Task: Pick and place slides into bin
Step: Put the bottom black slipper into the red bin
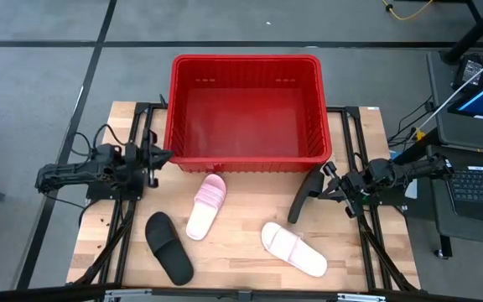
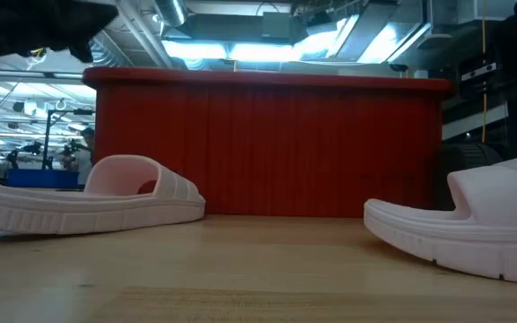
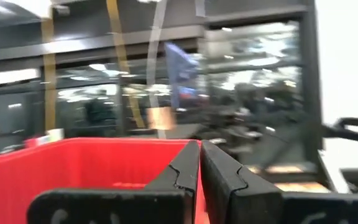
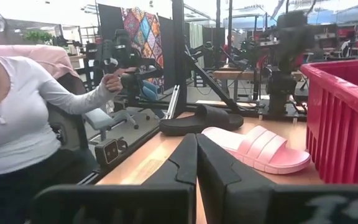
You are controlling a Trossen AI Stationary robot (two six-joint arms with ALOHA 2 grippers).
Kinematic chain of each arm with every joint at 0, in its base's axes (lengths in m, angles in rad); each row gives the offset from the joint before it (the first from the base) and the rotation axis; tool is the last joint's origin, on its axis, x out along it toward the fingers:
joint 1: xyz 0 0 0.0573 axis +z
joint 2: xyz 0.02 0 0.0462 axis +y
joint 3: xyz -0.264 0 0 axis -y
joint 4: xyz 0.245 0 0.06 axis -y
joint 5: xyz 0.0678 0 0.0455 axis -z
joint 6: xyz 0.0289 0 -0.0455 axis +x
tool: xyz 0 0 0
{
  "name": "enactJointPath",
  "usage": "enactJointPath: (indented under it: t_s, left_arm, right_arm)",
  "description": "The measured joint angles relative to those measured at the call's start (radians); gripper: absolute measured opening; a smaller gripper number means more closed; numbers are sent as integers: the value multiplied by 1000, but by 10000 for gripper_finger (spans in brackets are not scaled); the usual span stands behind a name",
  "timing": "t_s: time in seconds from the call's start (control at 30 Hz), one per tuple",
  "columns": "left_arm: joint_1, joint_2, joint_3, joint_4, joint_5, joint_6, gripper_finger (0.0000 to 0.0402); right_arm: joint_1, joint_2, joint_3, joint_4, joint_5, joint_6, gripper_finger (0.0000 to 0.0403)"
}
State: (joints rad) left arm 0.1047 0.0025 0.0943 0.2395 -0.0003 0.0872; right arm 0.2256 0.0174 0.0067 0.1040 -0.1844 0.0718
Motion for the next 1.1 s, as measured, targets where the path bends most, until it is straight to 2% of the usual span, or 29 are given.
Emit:
enactJointPath:
  t_s: [0.1,0.33,1.0,1.1]
  left_arm:
    - [0,0,30,-84,54,2,12]
    - [0,0,38,-215,55,4,9]
    - [0,0,39,-203,44,28,10]
    - [-4,0,40,-216,125,17,3]
  right_arm:
    - [0,0,0,0,0,7,10]
    - [0,0,0,0,0,-27,10]
    - [0,0,0,5,-1,-45,10]
    - [0,0,0,19,0,-13,10]
